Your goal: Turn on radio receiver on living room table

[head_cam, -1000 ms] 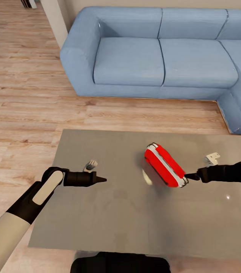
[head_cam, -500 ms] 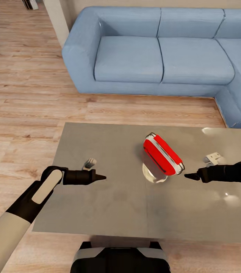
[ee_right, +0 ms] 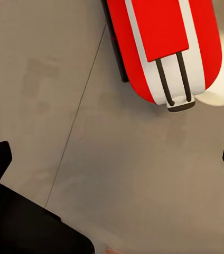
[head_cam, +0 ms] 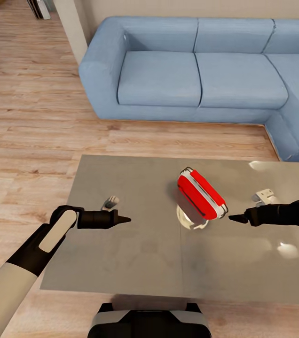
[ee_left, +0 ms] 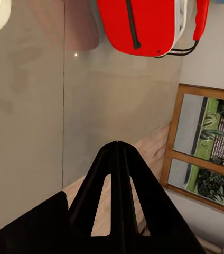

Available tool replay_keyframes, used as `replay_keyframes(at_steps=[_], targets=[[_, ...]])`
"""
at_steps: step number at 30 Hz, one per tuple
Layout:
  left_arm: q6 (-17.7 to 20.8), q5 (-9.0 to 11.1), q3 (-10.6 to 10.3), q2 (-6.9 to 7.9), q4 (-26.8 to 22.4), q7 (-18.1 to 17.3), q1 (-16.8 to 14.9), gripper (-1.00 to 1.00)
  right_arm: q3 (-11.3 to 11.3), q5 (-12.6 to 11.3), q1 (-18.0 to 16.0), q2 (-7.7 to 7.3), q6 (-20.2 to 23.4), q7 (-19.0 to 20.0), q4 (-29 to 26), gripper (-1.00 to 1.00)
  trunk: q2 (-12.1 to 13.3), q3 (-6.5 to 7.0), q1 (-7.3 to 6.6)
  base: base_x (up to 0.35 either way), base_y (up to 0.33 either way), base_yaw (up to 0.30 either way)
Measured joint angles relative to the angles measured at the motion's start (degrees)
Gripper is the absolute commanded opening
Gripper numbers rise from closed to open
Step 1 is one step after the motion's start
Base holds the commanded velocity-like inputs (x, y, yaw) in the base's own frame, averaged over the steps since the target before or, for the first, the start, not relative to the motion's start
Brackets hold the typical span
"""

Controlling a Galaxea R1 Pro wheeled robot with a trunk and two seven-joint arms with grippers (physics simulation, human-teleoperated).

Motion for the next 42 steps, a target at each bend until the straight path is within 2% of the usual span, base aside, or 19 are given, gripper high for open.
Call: replay_keyframes(at_steps=[17, 25, 42], targets=[[0.09, 0.05, 0.02, 0.44, -1.2, -0.08, 0.0, -1.0, -0.08, 0.13, 0.1, -0.5, 0.0, -0.29, 0.16, 1.0, 0.0, 1.52, 0.0, 0.0, 0.0, 0.0], [0.17, -0.04, -0.01, 0.51, -3.73, -0.07, -0.02, -1.0, -0.34, 0.16, 1.62, -2.58, 0.0, -0.35, 0.26, 1.0, 0.0, 2.23, 0.0, 0.0, 0.0, 0.0], [0.13, -0.18, -0.15, 0.72, -3.3, 0.09, 0.0, -1.0, -0.35, -0.23, 2.11, -2.69, 0.0, -0.18, 0.42, 1.0, 0.0, 3.19, 0.0, 0.0, 0.0, 0.0]])
